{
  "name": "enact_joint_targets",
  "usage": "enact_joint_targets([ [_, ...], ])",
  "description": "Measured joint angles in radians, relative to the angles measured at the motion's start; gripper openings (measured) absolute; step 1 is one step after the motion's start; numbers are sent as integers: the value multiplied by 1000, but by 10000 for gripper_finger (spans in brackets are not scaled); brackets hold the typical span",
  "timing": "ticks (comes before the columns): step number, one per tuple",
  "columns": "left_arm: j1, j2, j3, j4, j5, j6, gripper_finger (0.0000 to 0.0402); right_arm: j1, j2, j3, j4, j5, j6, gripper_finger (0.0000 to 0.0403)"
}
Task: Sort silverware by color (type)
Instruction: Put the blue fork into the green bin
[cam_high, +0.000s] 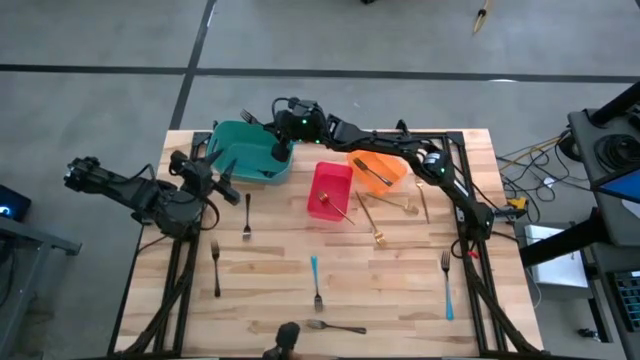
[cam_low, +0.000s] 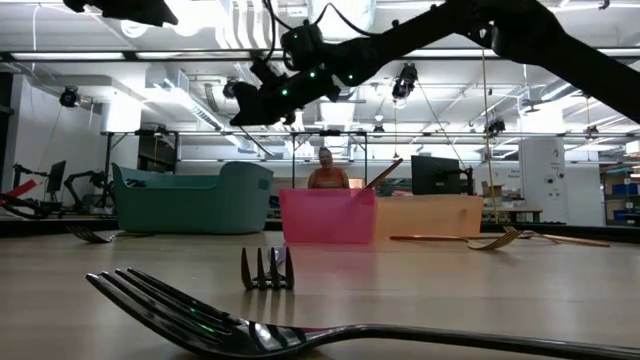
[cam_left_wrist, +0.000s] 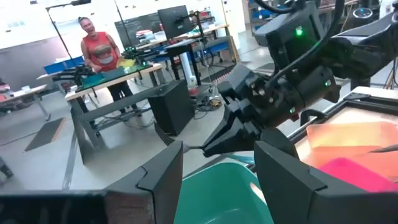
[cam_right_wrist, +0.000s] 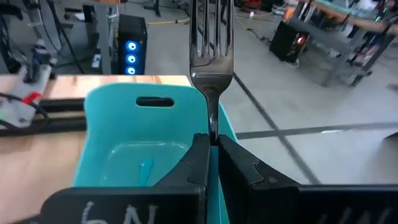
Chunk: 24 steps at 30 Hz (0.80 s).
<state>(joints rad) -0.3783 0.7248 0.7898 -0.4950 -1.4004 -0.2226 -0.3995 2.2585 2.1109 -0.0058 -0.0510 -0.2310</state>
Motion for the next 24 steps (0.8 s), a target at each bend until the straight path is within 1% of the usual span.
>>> enact_joint_targets([
  [1, 3, -6, 0, 7, 18, 25, 178, 1, 0, 0, 7, 4, -13, 12],
  [2, 9, -14, 2, 25, 60, 66, 178, 3, 0, 0, 16, 18, -29, 12],
  [3, 18, -23, 11, 43, 119, 111, 178, 6, -5, 0, 20, 40, -53, 12],
  [6, 65, -39, 43, 164, 306, 285, 178, 17, -26, 0, 14, 114, -136, 12],
  [9, 140, -47, 52, 303, 412, 458, 178, 21, -51, 0, 11, 143, -205, 12],
  [11, 208, -54, 52, 343, 491, 536, 178, 22, -66, -1, 9, 161, -242, 12],
  [14, 344, -61, 52, 346, 621, 561, 178, 22, -98, -2, -31, 168, -277, 12],
  [16, 455, -59, 52, 346, 710, 553, 178, 22, -133, -3, -113, 188, -316, 12],
  [17, 512, -56, 52, 347, 773, 543, 178, 22, -155, -4, -171, 202, -340, 12],
  [18, 571, -53, 52, 349, 843, 535, 178, 22, -182, -4, -227, 211, -360, 12],
  [22, 800, -26, 52, 403, 1189, 489, 178, 5, -299, -6, -417, 203, -386, 12],
  [24, 896, -5, 52, 449, 1312, 455, 178, -11, -347, -25, -459, 200, -374, 12],
])
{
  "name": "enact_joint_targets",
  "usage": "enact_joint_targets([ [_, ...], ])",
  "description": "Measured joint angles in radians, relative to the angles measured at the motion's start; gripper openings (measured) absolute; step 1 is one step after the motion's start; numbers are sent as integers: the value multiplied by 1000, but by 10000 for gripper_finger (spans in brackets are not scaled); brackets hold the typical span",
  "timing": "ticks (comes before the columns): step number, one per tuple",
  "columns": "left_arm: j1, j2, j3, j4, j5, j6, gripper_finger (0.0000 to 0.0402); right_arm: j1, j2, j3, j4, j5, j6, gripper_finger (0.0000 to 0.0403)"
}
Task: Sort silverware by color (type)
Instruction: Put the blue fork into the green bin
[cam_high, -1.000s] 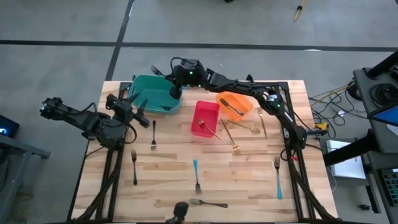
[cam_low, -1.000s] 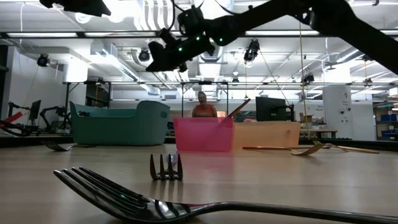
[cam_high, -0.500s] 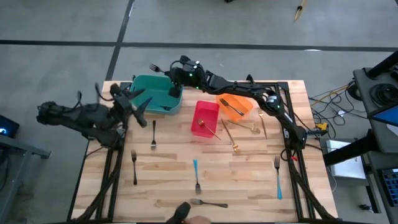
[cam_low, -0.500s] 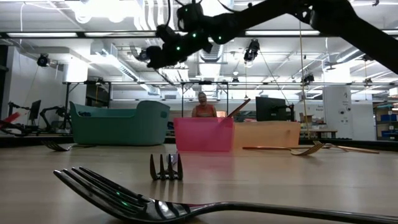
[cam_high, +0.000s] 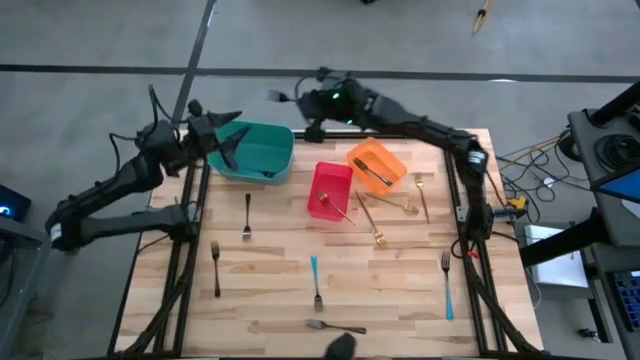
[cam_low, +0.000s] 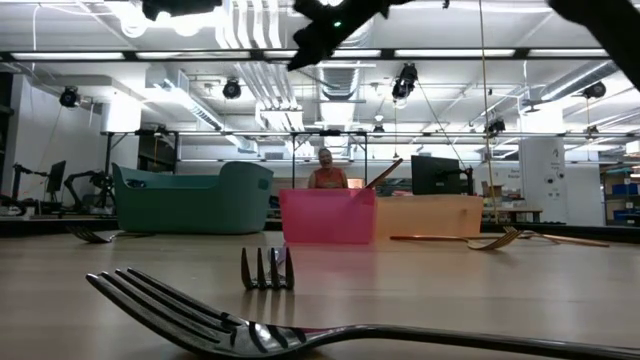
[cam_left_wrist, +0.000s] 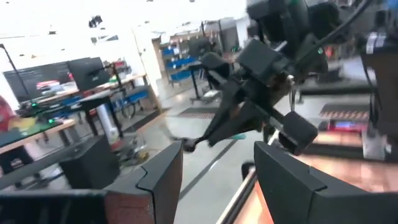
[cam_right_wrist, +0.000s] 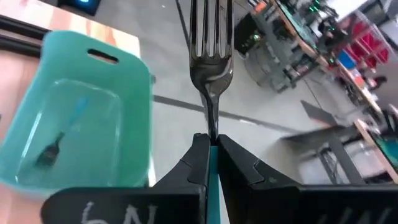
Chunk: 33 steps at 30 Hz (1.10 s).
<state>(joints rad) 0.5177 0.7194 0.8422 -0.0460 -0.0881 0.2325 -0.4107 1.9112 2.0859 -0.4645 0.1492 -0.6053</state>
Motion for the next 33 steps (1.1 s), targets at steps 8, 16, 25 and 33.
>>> enact_joint_targets([
  [8, 170, 83, 0, 24, 170, -120, 178, -13, -118, -218, 52, -44, 72, 12],
  [16, 172, 183, 0, 30, 206, -101, 178, -3, -127, -446, 401, -28, 50, 12],
  [25, 188, 324, -1, 123, 201, -95, 178, 17, -123, -549, 612, -17, -16, 12],
  [33, 187, 426, -1, 278, 211, -131, 178, 18, -123, -551, 654, -18, -47, 12],
])
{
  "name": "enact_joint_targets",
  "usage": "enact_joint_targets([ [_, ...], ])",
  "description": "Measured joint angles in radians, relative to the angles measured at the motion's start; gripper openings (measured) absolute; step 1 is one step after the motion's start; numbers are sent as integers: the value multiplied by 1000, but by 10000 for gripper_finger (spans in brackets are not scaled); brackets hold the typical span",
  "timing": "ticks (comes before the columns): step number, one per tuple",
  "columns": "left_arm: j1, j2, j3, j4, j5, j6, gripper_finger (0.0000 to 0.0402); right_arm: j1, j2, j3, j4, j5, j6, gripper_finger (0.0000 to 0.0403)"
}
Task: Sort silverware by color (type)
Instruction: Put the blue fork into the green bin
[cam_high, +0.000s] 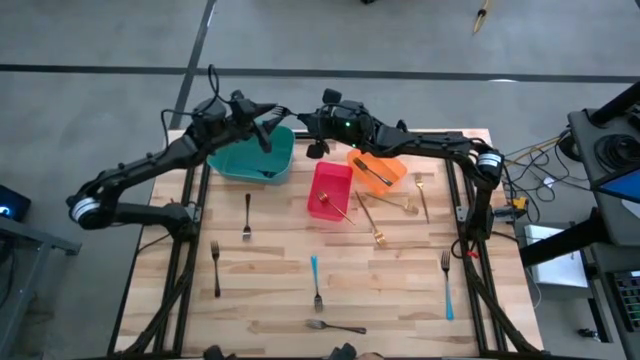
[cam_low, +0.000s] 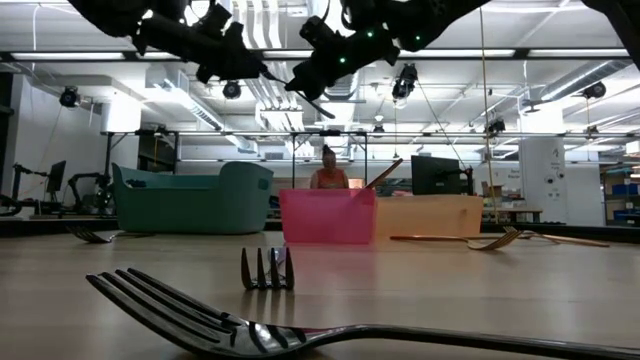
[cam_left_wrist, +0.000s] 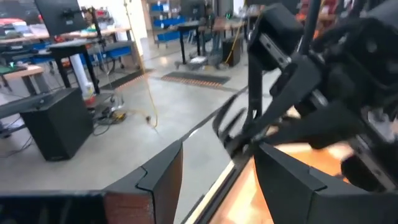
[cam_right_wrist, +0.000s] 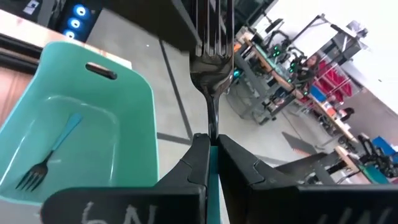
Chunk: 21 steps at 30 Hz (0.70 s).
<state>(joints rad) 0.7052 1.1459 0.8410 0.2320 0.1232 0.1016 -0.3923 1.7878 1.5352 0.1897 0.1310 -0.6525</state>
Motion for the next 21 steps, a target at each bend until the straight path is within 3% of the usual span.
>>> enact_joint_targets([
  [3, -1, 42, 0, 87, 21, -44, 176, 0, 0, 0, 3, 0, -3, 12],
  [6, -2, 73, 0, 115, 23, -63, 149, 0, 0, 0, 3, 0, -3, 12],
  [12, -1, 94, 0, 125, 21, -87, 16, -1, 0, 0, -3, 1, 10, 12],
  [21, -6, 80, 0, 145, 18, -135, 2, -1, 0, 0, 0, 0, 97, 41],
])
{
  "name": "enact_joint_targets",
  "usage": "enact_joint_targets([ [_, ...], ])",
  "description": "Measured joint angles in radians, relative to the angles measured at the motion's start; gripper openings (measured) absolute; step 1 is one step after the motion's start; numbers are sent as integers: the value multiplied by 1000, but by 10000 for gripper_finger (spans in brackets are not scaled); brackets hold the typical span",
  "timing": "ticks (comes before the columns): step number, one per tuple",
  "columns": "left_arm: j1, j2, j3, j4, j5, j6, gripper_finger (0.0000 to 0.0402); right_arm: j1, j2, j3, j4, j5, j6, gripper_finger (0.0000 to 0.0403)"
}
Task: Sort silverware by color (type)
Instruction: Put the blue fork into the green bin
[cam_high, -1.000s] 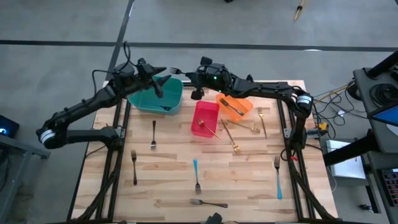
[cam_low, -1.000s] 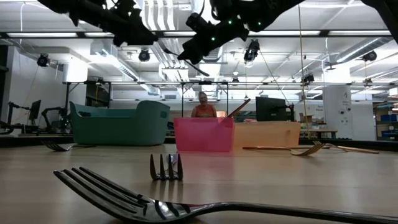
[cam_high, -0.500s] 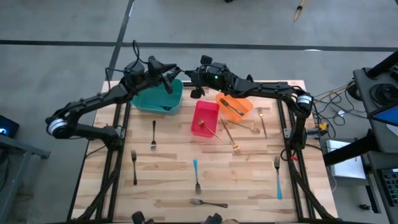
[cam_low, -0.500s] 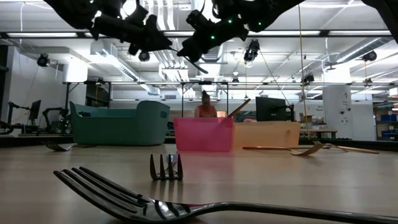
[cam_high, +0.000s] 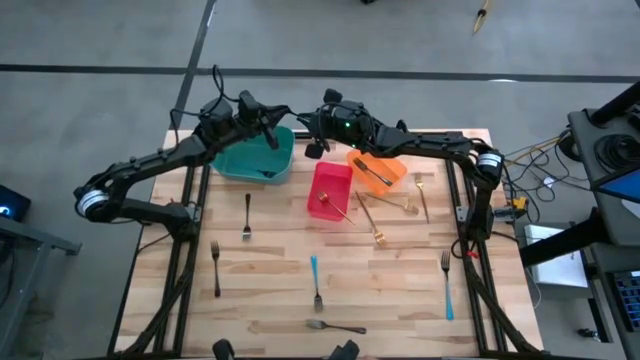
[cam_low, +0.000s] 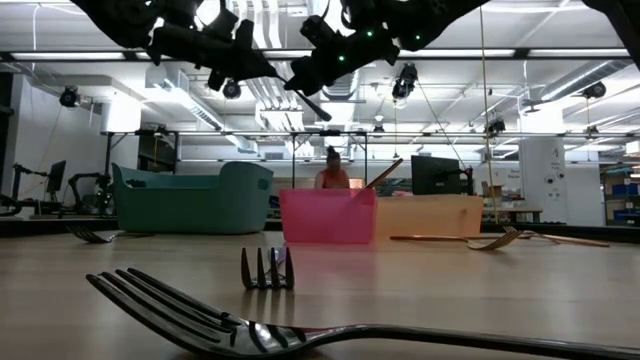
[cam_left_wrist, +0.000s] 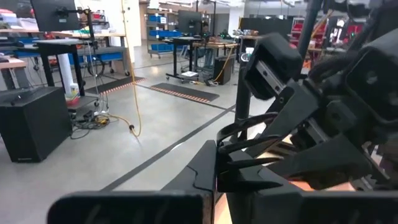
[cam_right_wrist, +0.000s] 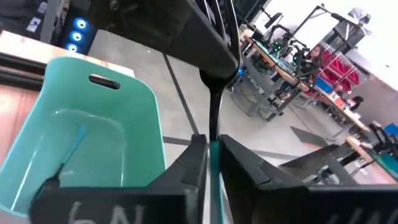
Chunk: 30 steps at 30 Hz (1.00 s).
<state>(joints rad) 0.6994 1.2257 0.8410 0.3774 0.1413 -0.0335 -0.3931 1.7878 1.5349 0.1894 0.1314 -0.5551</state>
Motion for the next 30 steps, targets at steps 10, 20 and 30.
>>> enact_joint_targets([
  [10, 8, -43, 0, -152, -170, -18, 1, -17, -3, 0, -32, 70, 86, 112],
  [20, 63, -245, 0, -555, -365, -14, 0, -130, -44, 0, -186, 105, 97, 116],
  [30, 119, -327, 0, -772, -359, -56, 0, -288, -52, 0, -224, -87, 178, 116],
])
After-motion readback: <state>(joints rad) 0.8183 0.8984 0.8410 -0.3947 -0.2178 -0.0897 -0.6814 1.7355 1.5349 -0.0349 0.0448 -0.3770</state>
